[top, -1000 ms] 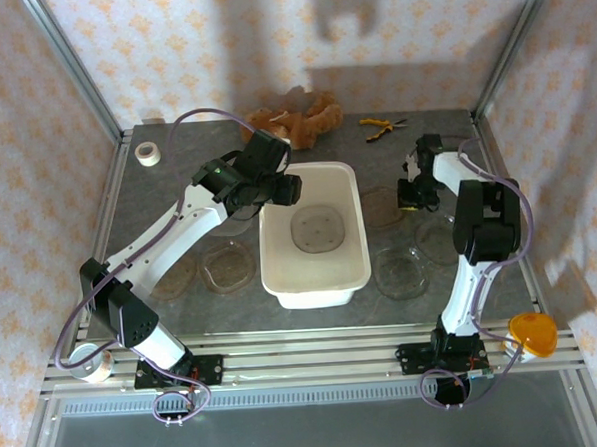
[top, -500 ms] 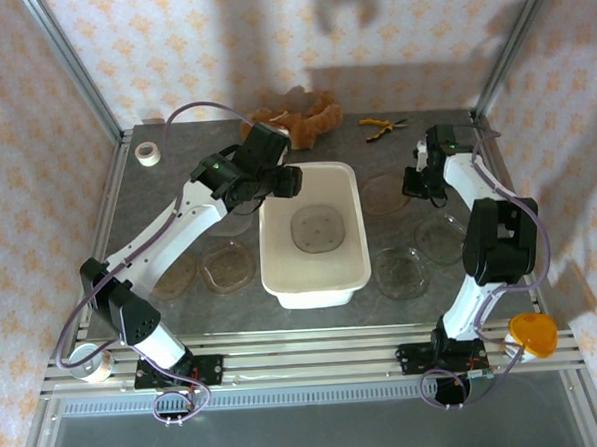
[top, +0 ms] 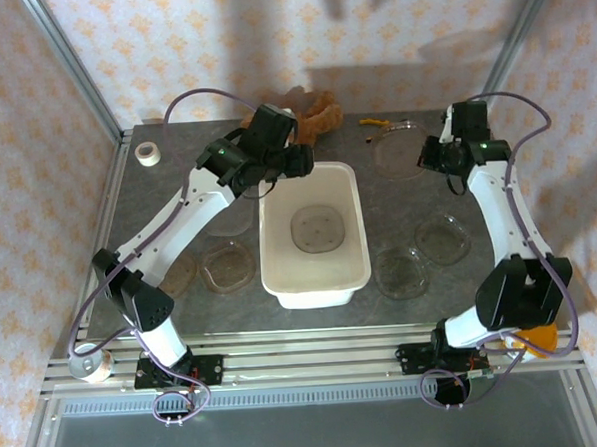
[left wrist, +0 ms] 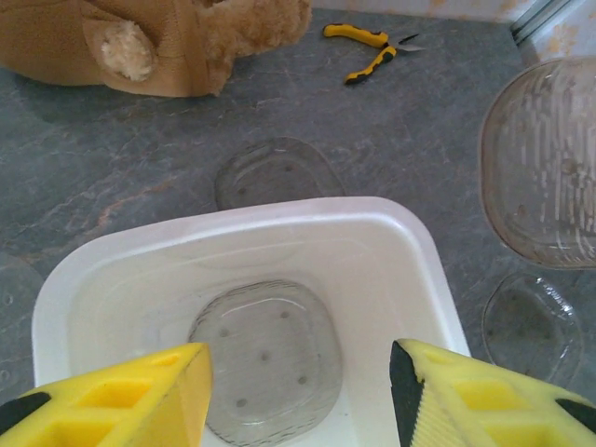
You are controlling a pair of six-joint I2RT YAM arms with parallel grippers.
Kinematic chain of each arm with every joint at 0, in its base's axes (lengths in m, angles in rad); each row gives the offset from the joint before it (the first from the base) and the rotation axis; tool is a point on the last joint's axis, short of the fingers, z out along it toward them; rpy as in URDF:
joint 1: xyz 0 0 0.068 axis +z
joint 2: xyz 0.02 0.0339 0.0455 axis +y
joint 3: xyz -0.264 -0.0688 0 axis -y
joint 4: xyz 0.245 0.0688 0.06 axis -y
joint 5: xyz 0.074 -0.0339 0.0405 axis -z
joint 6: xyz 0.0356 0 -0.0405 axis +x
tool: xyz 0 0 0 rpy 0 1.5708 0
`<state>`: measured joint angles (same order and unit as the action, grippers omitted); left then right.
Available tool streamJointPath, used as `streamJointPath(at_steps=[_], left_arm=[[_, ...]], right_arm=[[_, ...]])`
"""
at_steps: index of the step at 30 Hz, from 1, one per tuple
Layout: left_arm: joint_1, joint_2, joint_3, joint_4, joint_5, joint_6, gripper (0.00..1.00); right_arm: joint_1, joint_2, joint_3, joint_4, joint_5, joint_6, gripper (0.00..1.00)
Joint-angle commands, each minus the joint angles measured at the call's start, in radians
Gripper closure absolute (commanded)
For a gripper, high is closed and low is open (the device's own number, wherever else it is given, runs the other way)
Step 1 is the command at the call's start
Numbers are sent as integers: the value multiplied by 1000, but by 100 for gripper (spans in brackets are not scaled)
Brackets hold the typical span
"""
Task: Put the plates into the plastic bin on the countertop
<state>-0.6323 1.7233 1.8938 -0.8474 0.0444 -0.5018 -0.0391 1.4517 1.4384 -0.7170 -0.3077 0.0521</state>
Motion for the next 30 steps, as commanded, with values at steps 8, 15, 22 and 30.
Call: streamJointPath(at_steps=[8,15,22,30], left_arm=[[8,-51,-38,158,1,-79,43],[5,-121,-132,310,29,-99,39],[2,-95,-136,338,45,-115,38],[2,-9,-72,325,91,-135,39]], right_arm=[[128,-114,96,-15,-6,96,98],[242,-142,102,7,22,139,99],[296,-154,86,33,19,173,99],[306,-160,63,54,-11,188,99]])
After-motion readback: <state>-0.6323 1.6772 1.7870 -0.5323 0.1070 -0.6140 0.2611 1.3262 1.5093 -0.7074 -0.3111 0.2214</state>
